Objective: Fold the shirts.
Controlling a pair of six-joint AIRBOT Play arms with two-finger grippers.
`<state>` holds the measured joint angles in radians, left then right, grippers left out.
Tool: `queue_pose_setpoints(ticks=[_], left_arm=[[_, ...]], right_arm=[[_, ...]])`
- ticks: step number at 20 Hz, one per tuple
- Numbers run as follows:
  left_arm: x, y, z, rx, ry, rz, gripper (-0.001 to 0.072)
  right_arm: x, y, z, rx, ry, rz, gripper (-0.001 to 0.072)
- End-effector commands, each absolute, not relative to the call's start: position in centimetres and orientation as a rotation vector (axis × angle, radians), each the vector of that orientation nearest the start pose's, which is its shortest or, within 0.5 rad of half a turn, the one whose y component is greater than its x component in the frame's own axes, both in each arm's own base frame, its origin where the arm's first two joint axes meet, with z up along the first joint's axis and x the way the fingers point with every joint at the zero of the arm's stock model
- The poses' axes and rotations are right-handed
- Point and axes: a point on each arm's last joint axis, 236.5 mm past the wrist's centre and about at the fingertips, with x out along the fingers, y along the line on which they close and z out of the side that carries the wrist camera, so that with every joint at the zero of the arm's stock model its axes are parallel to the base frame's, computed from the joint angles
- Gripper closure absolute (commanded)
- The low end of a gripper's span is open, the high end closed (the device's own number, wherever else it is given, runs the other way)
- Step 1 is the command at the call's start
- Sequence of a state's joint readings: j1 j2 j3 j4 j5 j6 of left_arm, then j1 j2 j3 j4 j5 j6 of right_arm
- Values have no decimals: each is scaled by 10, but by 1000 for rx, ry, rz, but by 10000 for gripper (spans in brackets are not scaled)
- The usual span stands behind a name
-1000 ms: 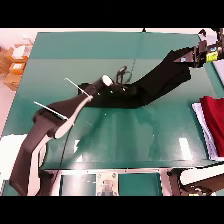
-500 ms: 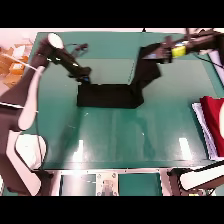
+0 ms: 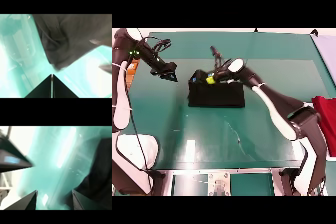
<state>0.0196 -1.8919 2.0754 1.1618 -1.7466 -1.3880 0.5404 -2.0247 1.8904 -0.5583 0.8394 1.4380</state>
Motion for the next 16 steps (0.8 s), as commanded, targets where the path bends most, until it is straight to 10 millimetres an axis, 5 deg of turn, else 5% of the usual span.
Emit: queue_pose_setpoints(ticks=[1,5,7,9,12,14,16], left_arm=[[458,-76,41,-104,1498,-506,679],[458,-76,41,-89,1492,-520,679],[458,-76,41,-87,1492,-522,679],[458,-76,41,-88,1492,-522,679],[458,-76,41,-88,1490,-521,679],[459,-76,41,-88,1489,-521,679],[459,-76,41,-88,1486,-520,679]], right_arm=[[478,434,5,624,1124,849,233],[506,287,32,658,1236,772,279],[508,211,21,663,1323,647,265],[502,153,-8,662,1421,482,168],[476,144,-56,716,1540,404,168],[462,166,-88,722,1562,394,168],[462,200,-99,738,1513,434,168]])
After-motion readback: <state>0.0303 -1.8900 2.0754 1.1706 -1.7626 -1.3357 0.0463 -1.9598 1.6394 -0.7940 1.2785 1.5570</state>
